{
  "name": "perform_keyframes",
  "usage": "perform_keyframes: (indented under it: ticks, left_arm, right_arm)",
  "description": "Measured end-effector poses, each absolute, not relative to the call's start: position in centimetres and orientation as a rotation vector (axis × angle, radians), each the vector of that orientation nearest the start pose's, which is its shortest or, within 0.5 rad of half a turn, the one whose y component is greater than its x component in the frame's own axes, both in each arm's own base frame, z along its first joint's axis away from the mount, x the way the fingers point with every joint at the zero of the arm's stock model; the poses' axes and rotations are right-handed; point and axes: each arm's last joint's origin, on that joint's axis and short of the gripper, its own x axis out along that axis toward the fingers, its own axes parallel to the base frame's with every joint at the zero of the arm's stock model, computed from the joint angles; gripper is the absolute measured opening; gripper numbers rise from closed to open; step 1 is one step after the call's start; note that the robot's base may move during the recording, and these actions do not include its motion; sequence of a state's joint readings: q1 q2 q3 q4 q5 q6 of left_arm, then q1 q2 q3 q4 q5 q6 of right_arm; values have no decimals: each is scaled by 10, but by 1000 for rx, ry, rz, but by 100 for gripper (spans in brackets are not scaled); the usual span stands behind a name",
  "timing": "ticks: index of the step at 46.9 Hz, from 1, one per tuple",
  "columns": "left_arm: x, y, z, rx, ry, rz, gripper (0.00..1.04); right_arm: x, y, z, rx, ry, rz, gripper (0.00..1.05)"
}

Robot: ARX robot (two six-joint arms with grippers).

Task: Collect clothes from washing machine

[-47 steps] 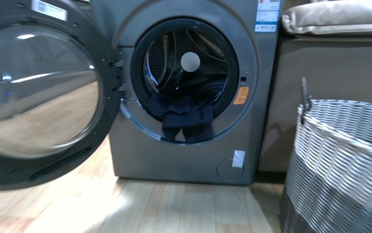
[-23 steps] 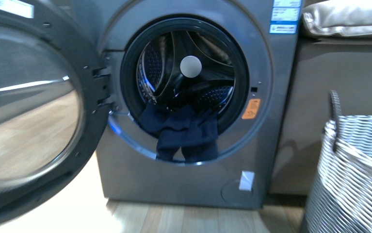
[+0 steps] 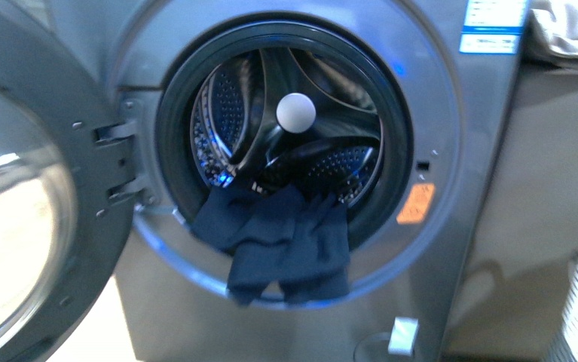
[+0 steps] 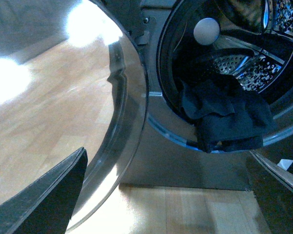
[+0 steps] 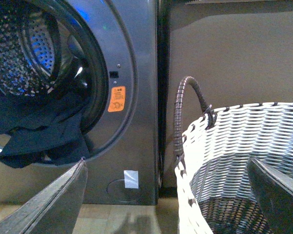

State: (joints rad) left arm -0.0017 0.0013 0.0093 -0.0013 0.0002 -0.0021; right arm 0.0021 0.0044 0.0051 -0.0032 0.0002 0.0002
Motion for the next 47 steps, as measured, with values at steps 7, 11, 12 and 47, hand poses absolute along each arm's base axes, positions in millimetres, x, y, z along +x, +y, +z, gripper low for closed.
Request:
perform_keyframes:
  ticks: [7, 11, 12, 47]
  left_arm:
    - [97, 0, 166, -2, -6, -2, 98]
    - [97, 0, 166, -2, -6, -2, 98]
    - [97, 0, 166, -2, -7, -2, 98]
    - [242, -43, 244, -288, 81, -469, 98]
  right_arm:
    - [98, 0, 165, 0, 2, 2, 97]
    - [98, 0, 165, 0, 3, 1, 97]
    - [98, 0, 165, 0, 2, 1, 97]
    - [98, 0, 165, 0, 2, 0, 97]
